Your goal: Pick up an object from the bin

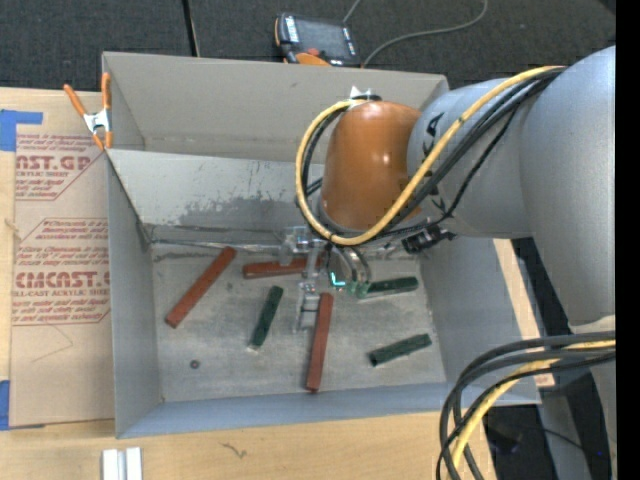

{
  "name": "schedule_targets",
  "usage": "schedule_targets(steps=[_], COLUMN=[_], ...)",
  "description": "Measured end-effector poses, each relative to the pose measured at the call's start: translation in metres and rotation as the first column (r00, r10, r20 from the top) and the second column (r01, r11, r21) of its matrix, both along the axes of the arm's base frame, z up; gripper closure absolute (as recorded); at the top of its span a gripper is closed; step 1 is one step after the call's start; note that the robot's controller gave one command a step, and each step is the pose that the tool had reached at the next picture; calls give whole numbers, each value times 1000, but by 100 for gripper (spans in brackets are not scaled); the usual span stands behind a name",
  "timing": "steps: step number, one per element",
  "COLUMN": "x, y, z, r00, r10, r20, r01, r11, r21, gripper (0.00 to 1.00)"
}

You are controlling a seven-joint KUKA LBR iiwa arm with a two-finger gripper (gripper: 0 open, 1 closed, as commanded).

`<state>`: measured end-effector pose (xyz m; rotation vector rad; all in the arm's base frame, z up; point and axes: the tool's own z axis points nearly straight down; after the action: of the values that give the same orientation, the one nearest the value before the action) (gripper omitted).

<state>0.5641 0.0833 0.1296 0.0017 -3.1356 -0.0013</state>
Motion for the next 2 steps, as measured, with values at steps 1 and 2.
schedule_targets(steps=[1,2], x=[-7,-6], y=[14,14], z=[-60,-59], r00=[739,740], r10=[674,672], r20=[7,8], r01=[-674,-672], r11=[739,740], r21=[1,0], gripper=[0,100])
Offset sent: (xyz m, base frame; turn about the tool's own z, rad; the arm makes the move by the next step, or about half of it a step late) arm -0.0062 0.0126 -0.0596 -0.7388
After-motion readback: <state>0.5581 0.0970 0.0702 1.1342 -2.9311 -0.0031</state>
